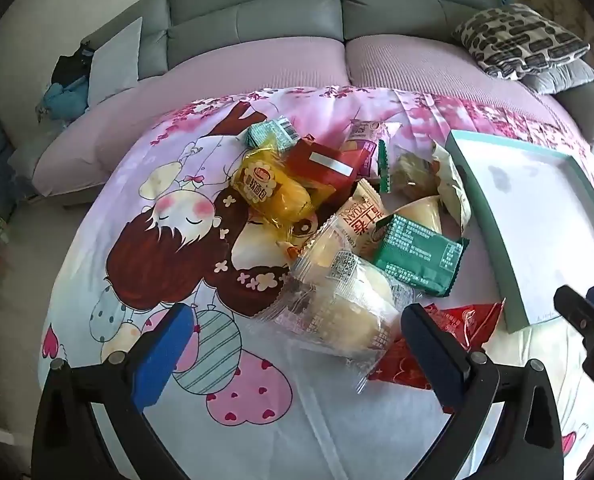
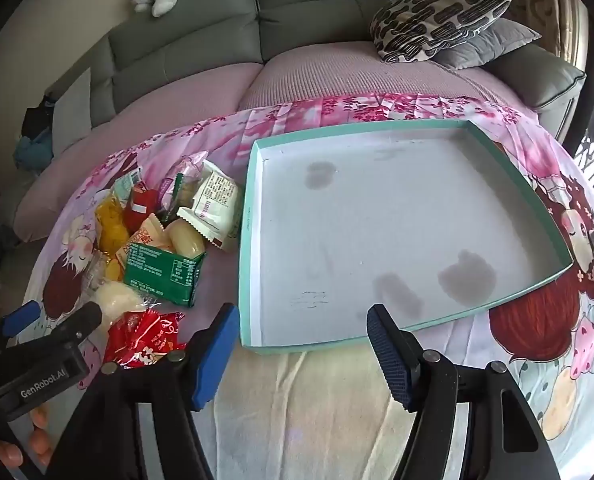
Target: Organize snacks
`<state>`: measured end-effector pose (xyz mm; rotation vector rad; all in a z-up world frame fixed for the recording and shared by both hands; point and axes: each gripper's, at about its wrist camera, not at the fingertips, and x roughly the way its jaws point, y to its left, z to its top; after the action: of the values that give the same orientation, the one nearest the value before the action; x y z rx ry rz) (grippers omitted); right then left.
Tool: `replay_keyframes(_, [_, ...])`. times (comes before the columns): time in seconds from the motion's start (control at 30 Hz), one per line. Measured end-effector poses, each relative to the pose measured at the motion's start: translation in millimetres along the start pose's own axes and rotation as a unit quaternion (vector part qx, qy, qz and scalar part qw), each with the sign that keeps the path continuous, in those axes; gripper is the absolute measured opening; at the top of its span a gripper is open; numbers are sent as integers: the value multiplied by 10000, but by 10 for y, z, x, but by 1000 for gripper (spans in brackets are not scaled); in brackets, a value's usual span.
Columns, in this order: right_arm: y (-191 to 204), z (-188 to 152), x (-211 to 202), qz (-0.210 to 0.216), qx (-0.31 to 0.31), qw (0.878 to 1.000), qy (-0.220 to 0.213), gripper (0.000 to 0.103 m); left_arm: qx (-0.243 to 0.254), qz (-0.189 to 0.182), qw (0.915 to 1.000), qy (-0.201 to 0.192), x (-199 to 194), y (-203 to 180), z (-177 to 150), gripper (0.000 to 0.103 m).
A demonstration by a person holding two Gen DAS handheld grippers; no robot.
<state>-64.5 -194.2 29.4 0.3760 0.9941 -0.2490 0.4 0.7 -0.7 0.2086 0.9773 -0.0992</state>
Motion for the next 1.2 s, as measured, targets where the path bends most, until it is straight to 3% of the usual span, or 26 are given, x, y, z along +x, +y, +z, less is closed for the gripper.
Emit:
replay_keyframes(0.07, [3,-1,1,-18,-20,10000,3,70,117,110,9997,185,28,-79,42,103])
replay_keyframes(0.33, [-34,26,-14,-40,-52,10000,44,70,327,-43,9995,23,-18,-35,-11,103])
replay_keyframes(1.2, [-45,-1,1,-152,70,9998,48,70,314,23,9995,5,-40,9,-39,103])
